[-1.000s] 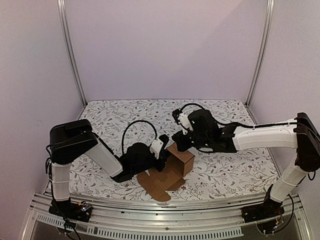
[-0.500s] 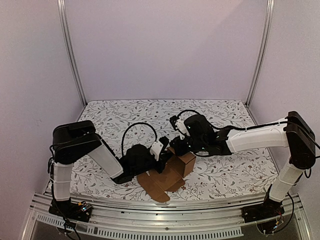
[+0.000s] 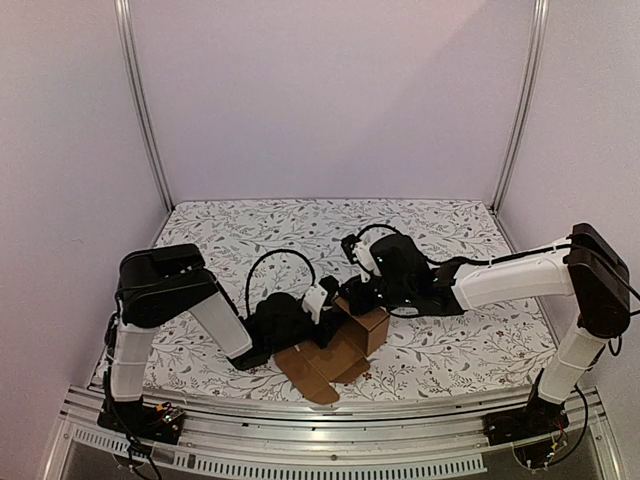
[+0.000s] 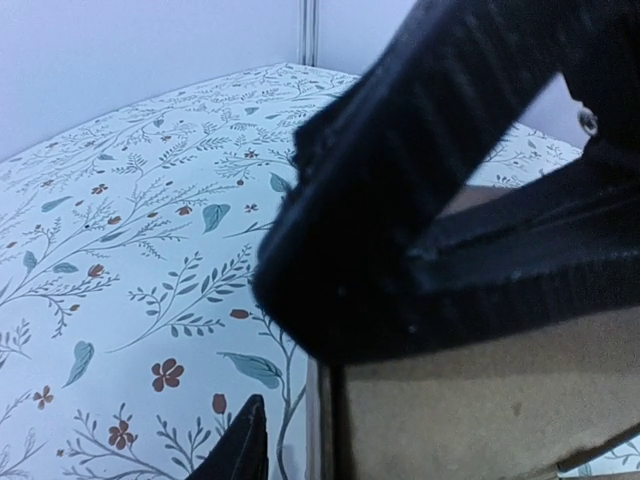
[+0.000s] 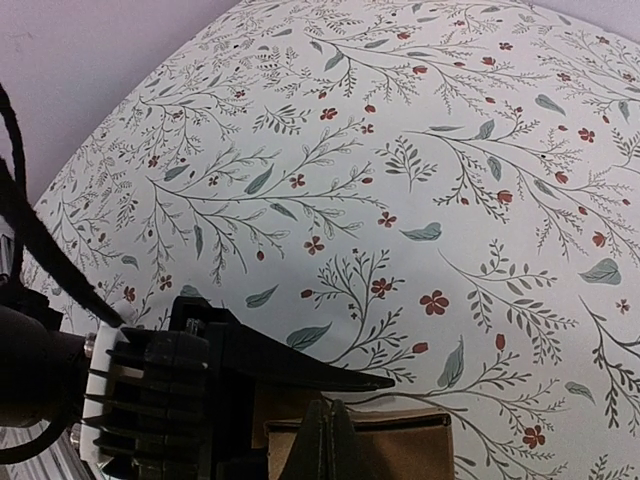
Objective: Fold the paper box
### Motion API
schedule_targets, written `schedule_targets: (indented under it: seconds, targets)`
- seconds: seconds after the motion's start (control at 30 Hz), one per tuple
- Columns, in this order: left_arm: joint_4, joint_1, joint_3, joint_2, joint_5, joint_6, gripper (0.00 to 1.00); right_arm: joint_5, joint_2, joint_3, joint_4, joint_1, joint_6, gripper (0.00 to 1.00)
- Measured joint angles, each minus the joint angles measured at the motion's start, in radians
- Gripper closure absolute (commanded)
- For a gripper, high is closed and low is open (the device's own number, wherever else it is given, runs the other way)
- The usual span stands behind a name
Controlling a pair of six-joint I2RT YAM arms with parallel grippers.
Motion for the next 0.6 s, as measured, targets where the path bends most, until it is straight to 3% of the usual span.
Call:
schedule_targets:
  seconds: [0.33, 0.57, 0.6]
  targets:
    - [0.084, 0.015, 0.050, 0.068, 0.026, -0.022, 0.67, -0.011, 0.000, -0.025, 0.047, -0.001, 0.025, 1.00]
    - [0.110, 0.022, 0.090, 0.090, 0.049, -0.028, 1.00, -0.011, 0.000, -0.039, 0.073, -0.001, 0.039, 1.00]
    - [0.111, 0.023, 0.093, 0.093, 0.055, -0.027, 1.00, -0.011, 0.000, -0.040, 0.077, -0.001, 0.039, 1.00]
